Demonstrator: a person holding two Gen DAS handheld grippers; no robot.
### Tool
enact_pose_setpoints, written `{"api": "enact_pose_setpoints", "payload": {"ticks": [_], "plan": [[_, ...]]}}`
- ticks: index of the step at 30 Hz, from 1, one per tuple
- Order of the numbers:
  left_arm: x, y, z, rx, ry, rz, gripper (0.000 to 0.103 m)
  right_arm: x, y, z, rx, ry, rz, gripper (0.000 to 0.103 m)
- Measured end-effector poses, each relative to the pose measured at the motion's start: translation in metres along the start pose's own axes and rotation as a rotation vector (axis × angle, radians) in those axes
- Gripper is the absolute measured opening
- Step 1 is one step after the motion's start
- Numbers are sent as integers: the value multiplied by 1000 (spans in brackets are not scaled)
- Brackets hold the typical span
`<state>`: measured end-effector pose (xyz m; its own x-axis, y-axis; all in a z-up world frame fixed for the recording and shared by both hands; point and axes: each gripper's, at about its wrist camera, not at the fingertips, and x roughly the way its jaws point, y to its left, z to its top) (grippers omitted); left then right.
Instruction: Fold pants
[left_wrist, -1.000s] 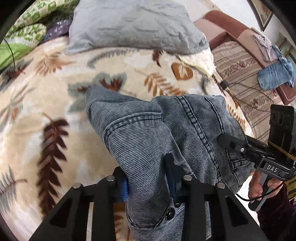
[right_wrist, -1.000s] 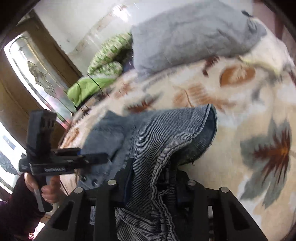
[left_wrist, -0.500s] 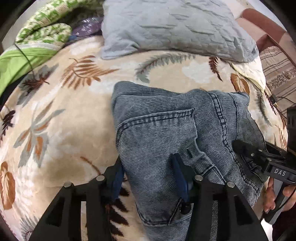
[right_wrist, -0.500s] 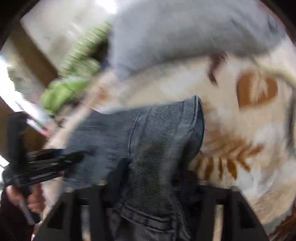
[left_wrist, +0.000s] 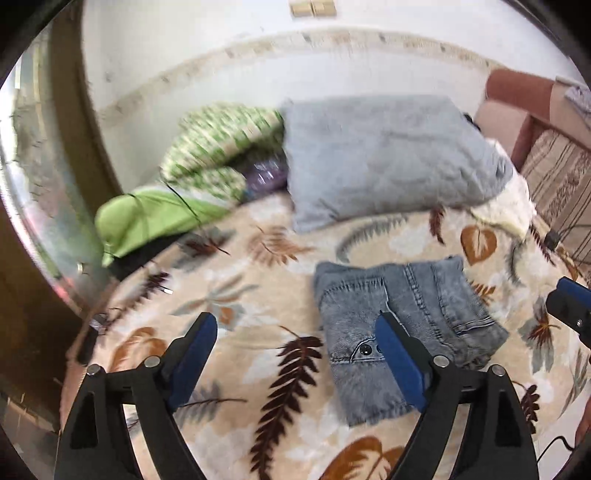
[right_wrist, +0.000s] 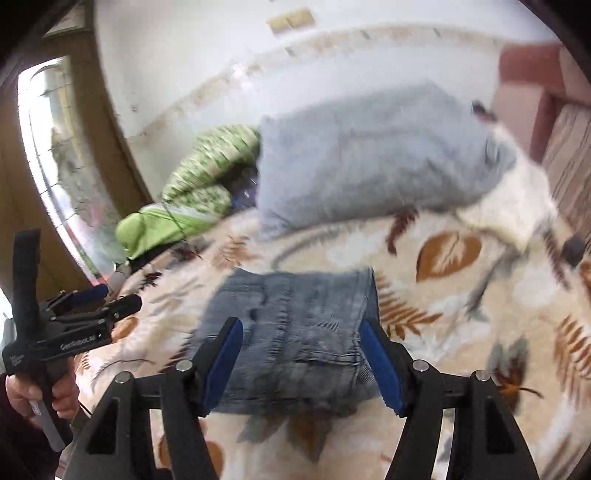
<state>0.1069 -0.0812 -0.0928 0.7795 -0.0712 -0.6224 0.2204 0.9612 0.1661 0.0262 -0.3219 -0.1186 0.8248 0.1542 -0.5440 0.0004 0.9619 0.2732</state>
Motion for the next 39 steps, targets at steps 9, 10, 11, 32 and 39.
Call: {"api": "enact_pose_setpoints", "payload": {"ticks": [9,10,11,32,39], "plan": [[-102,21,-10,-49,-132,57,100,-80,54,-9,-50,-111,-5,76],[-108,23,-12,-55,-138,59,101,-84,57,-11,-56,-119,-8,76],[-115,25,-14,-65,-144,61,101,-90,63,-12,-71,-127,-10,76],[-146,54,-32,-139,-170,134,103,-96,101,-30,-154,-102,-19,77],[-147,57,-34,-136,-173,149,103,-87,108,-35,-185,-74,-11,77]]}}
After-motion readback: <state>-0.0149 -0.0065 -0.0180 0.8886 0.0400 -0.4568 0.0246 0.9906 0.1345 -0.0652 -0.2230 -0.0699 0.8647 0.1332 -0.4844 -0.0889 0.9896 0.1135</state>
